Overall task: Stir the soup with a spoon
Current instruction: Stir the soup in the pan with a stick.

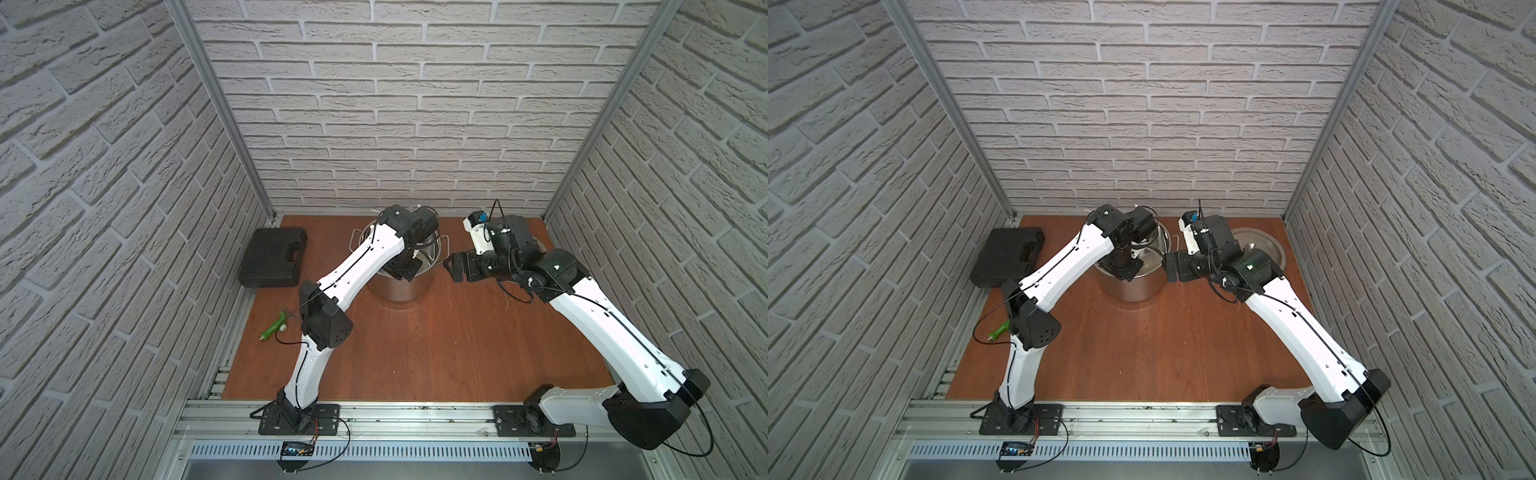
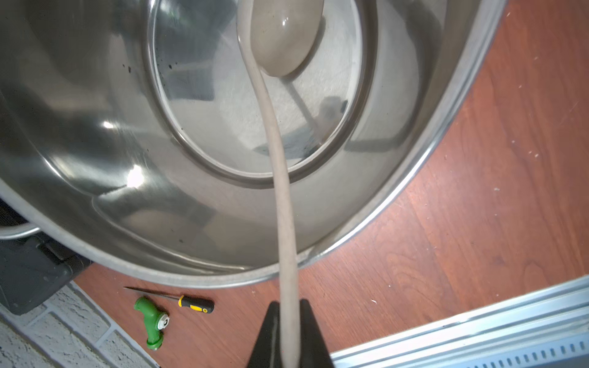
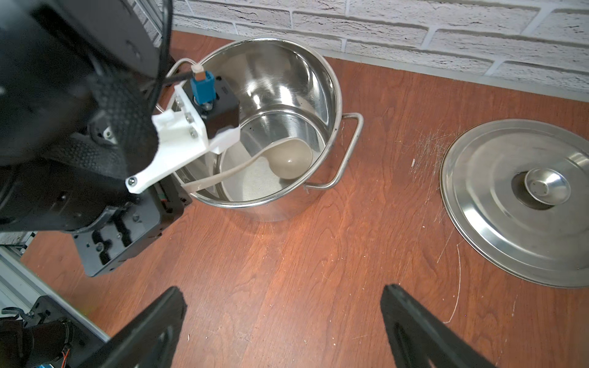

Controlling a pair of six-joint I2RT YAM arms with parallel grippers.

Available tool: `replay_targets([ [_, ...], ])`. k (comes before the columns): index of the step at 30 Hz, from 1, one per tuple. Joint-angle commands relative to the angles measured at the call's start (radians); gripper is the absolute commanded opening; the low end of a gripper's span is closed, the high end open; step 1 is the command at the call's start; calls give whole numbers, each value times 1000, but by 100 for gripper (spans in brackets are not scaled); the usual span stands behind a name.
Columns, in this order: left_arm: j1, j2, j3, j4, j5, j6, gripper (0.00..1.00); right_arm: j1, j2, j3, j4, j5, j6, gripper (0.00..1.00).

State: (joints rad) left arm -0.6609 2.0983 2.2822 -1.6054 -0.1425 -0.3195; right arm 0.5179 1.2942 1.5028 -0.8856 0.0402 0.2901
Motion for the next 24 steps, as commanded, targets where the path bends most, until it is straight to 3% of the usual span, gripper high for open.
replay_targets([
  [1,16,-116,-62,-28,-25,-33,0,-4,-31,-23,41,4,26,99],
  [11,102,-214,-169,-56,-84,-65,0,-4,-16,-17,61,-21,41,98],
  [17,131,-115,-44,-89,-143,-35,0,-4,-22,-10,52,-18,40,97],
  [24,107,21,168,-67,-86,-29,0,-4,-46,-26,33,11,32,97],
])
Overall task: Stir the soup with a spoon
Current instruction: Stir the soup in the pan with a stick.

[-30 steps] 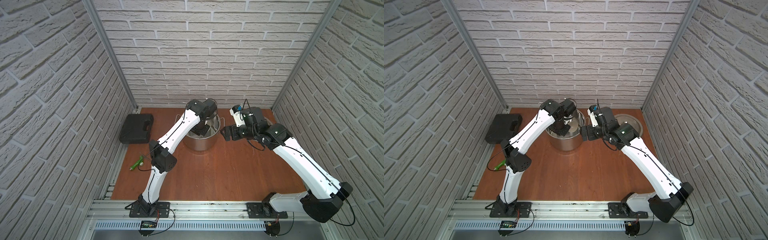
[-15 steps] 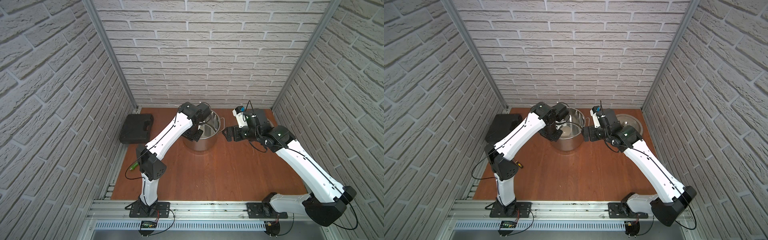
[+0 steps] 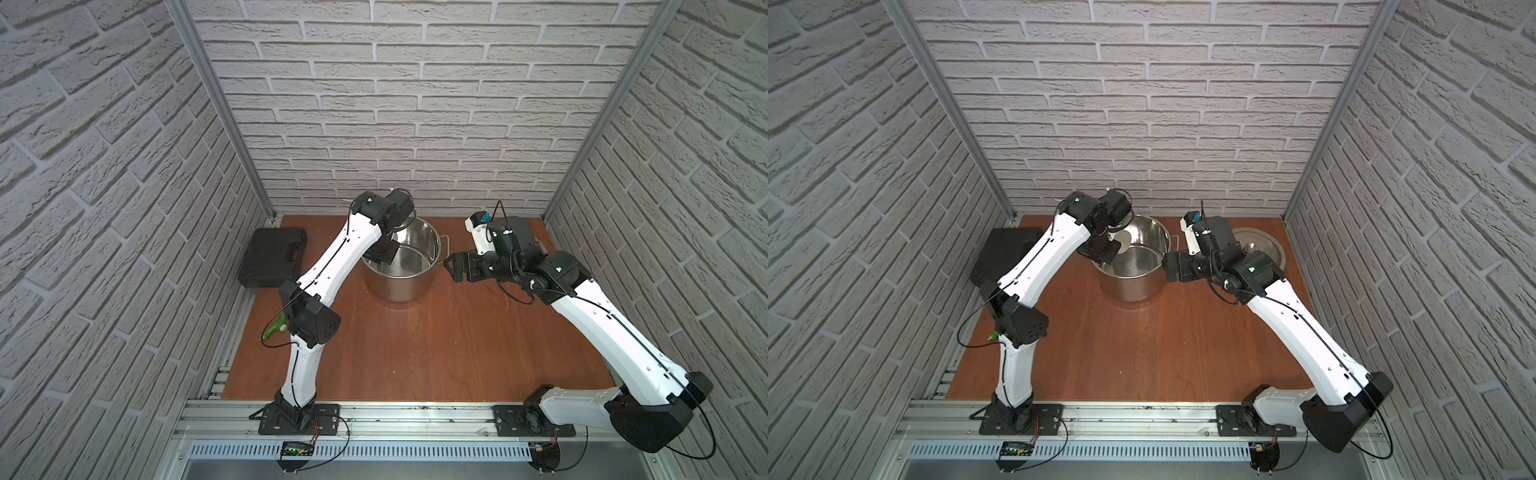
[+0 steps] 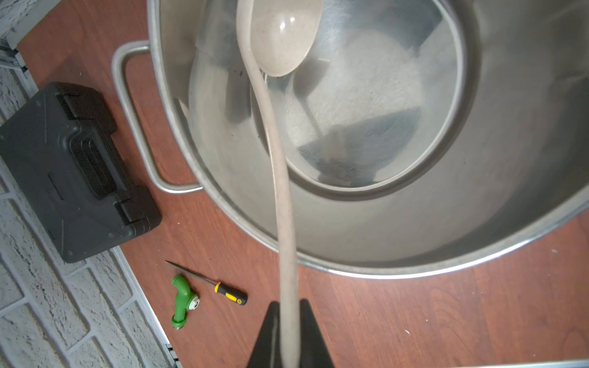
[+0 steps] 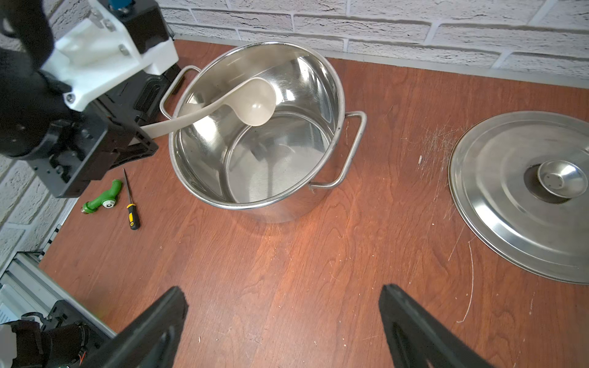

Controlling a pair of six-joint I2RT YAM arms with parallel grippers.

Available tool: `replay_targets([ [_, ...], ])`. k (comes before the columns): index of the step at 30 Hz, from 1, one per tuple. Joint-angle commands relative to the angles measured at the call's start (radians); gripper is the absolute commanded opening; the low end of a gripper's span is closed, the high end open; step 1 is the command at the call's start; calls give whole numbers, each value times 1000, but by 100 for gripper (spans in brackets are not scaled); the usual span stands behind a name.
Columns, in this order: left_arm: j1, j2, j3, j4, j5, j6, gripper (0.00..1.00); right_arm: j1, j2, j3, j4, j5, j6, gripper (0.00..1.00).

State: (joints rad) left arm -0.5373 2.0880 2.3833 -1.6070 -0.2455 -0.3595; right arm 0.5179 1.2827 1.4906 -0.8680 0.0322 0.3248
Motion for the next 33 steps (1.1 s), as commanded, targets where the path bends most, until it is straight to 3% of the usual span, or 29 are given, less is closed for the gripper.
replay_targets([
  [1,-25,46,84,-58,33,11,0,-4,-39,-19,15,24,-1,97],
  [12,-111,66,64,-31,122,8,0,-4,-46,-30,17,40,5,97],
  [22,-115,-130,-184,-51,50,-22,0,-4,-4,-12,52,6,22,97],
  [33,-39,-105,-130,-116,-54,-11,0,-5,21,-3,72,-11,37,96],
])
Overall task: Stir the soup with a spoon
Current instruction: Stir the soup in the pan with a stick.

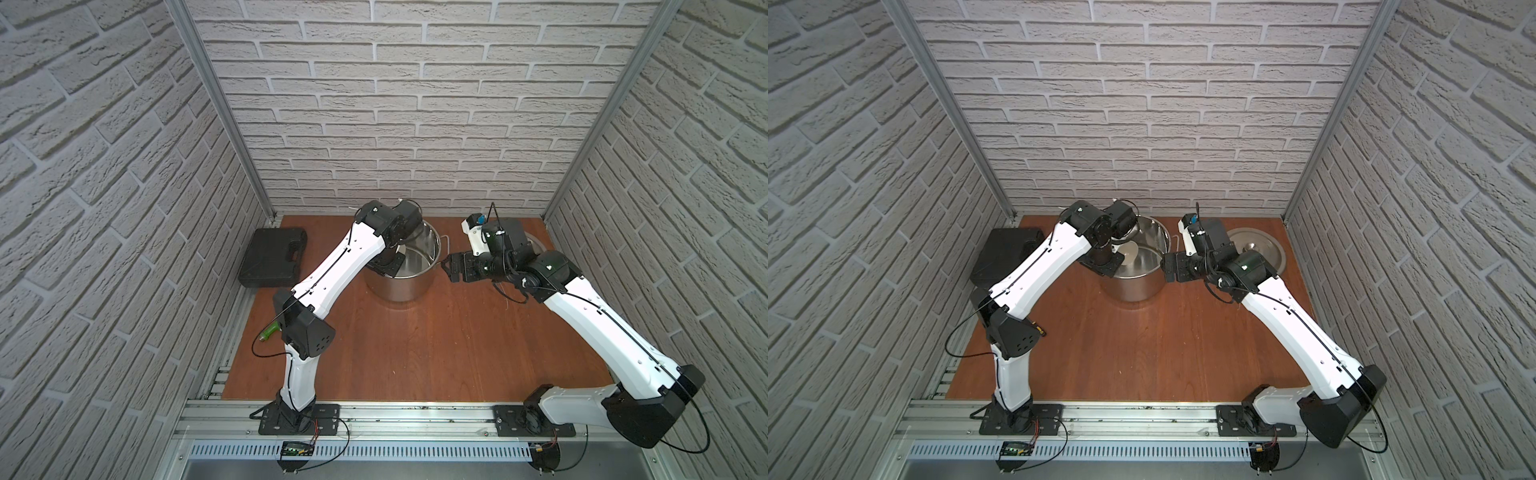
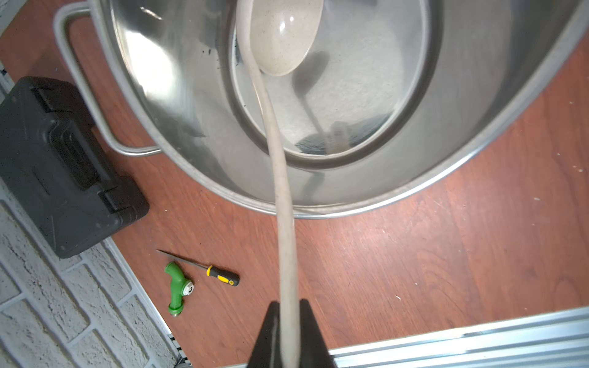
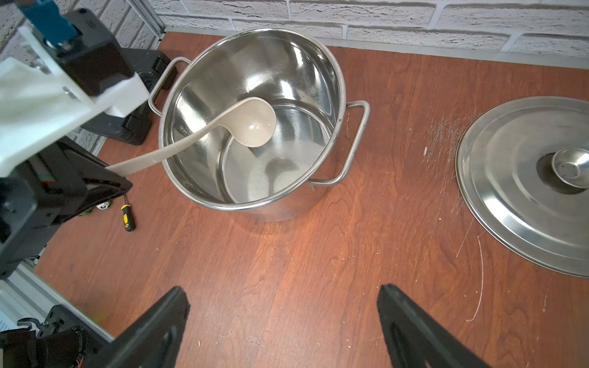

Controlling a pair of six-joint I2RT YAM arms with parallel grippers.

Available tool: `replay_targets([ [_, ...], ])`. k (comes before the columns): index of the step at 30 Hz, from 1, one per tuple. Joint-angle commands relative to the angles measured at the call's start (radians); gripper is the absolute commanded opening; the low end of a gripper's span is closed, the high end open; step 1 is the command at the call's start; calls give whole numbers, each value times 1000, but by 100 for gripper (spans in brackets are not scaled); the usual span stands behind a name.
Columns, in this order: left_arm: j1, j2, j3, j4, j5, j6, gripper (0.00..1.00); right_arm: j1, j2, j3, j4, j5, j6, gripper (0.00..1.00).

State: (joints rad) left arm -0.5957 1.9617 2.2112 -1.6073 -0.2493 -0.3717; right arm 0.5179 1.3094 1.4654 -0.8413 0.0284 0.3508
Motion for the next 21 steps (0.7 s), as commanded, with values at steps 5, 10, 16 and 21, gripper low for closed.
replay_targets([
  [5,20,93,139,-68,-34,28,0,-4,-22,10,48,8,15,96],
  [10,5,178,255,-48,21,34,0,-4,-33,6,21,34,12,96],
  [16,-48,215,286,-33,73,42,0,-4,-64,-6,22,58,-4,96],
  [21,-76,173,220,-48,77,33,0,-5,-62,-2,27,55,-4,96],
])
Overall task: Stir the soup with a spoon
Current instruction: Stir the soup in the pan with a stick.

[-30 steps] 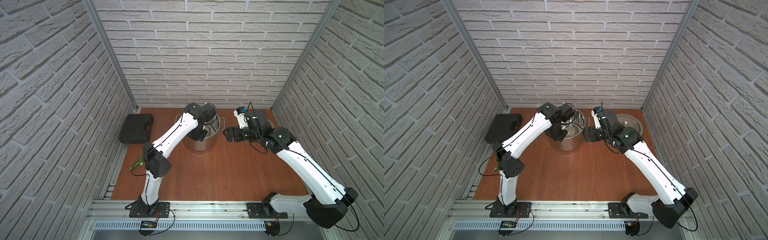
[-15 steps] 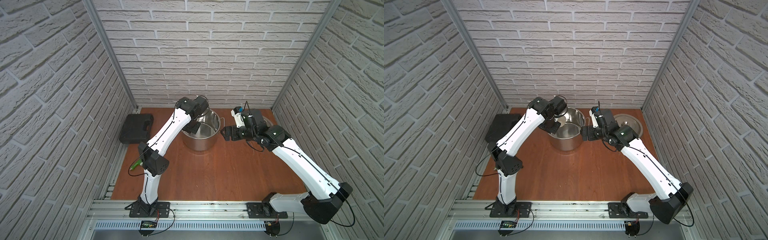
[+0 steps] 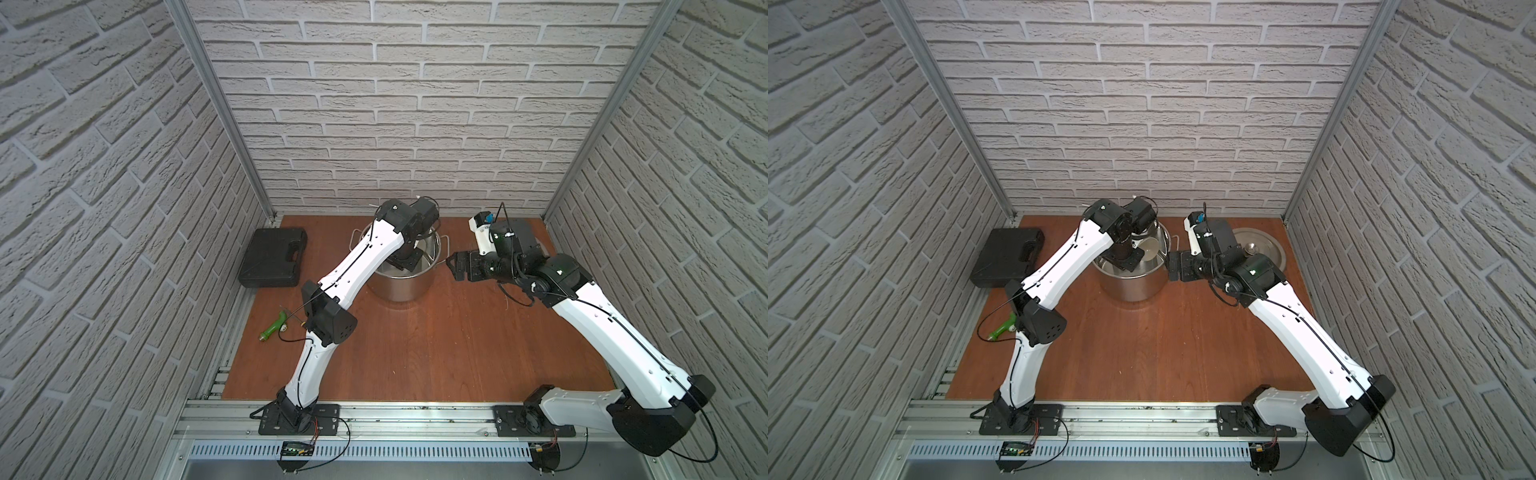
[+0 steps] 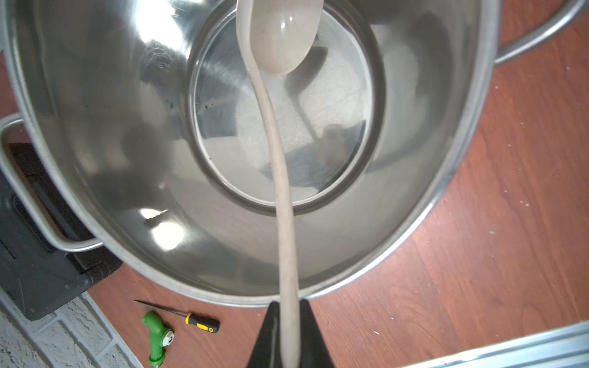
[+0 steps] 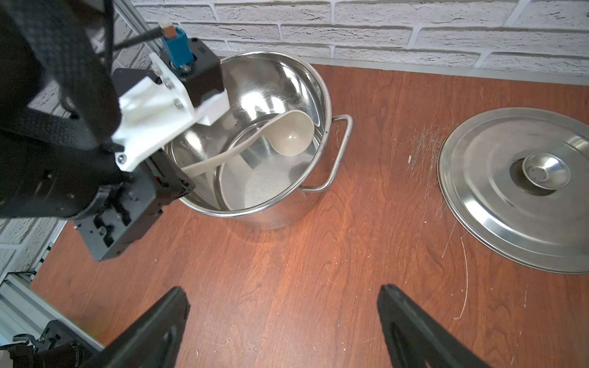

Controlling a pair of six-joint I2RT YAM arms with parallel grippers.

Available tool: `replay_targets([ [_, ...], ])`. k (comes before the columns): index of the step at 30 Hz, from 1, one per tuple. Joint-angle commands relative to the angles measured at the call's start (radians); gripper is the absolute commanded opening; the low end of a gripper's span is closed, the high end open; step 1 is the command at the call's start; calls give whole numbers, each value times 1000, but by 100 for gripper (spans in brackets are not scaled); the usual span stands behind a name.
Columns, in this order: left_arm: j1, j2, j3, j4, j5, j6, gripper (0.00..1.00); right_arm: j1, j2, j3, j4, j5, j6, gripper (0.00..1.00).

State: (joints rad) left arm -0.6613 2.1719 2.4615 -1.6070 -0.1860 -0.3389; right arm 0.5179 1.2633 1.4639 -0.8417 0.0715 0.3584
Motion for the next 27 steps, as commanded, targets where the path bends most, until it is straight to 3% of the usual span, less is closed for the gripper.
replay_targets([
  [1,-14,-55,-50,-53,10,-4,0,-4,-12,1,30,10,-11,96],
  [8,-11,-184,-220,-89,-46,-50,0,-5,6,0,61,-17,10,96],
  [13,46,-252,-296,-101,-86,-77,0,-3,33,12,76,-47,20,96],
  [20,118,-243,-263,-134,-135,-38,0,-3,38,28,77,-55,16,96],
  [27,112,-144,-136,-55,-94,-9,0,-3,18,17,57,-31,-3,97],
])
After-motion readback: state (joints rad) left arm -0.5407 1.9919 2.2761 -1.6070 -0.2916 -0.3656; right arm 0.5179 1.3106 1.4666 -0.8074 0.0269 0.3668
